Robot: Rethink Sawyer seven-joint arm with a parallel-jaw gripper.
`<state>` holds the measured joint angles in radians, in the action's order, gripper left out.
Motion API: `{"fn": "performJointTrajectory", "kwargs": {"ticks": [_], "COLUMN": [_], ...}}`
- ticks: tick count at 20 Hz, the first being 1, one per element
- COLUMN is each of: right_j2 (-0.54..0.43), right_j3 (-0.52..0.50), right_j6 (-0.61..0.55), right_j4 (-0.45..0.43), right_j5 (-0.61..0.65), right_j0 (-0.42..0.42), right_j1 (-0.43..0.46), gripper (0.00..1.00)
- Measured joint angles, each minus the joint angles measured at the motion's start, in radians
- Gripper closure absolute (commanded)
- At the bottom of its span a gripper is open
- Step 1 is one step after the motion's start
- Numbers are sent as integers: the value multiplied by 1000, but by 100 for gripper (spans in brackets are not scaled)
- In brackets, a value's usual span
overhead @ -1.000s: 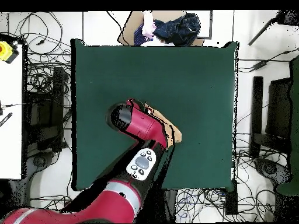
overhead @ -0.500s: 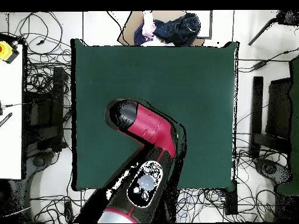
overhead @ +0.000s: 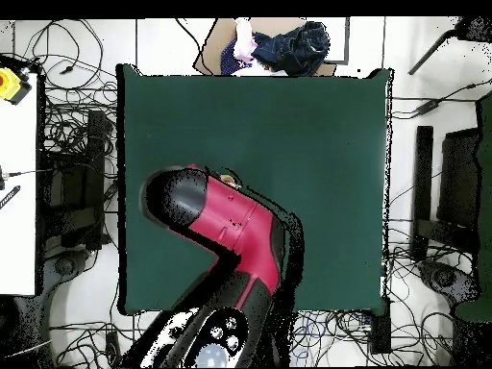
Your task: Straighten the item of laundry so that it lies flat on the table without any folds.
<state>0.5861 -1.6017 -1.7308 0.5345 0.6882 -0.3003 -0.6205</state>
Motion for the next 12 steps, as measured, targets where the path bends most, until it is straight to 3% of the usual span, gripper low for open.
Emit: {"fn": "performJointTrajectory", "kwargs": {"ticks": [12], "right_j2": [78], "right_j3": [-1], "right_j6": [-168], "right_j4": [-1], "right_j5": [105], "right_j0": [-164], "right_j1": [-75], "gripper": [100]}}
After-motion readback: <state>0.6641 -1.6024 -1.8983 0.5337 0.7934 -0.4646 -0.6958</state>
